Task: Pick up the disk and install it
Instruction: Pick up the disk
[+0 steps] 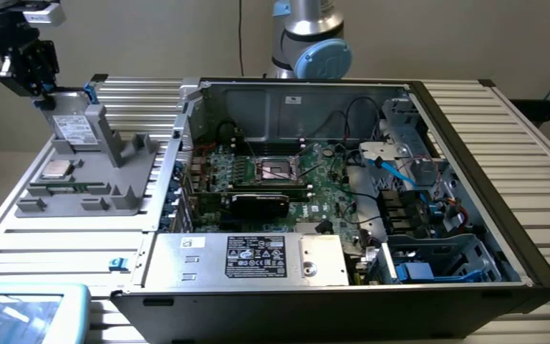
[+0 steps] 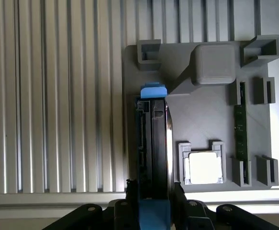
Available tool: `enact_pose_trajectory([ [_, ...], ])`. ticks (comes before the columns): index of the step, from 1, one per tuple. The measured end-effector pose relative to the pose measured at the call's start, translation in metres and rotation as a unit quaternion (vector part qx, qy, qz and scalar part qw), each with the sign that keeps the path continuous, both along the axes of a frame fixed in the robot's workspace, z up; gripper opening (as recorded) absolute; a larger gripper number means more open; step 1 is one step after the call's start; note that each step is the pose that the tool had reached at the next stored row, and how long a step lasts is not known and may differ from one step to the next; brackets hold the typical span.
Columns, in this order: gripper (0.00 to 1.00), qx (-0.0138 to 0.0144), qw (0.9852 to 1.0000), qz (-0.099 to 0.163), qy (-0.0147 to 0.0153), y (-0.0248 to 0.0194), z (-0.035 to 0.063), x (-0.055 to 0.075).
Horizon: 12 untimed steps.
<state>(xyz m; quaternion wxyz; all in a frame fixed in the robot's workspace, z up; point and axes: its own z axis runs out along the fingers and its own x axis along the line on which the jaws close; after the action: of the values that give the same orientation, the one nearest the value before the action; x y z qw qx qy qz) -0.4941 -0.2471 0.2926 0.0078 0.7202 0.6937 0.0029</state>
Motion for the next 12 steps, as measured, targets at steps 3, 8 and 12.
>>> enact_pose_trajectory([
  [3,0.37,0.0,1.0,0.001,0.0,0.0,-0.0004,0.0],
  [8,0.37,0.0,0.9999,0.011,-0.0002,0.0,-0.0008,0.0],
  [12,0.37,0.0,0.9998,0.018,-0.0004,0.0,-0.001,0.0],
])
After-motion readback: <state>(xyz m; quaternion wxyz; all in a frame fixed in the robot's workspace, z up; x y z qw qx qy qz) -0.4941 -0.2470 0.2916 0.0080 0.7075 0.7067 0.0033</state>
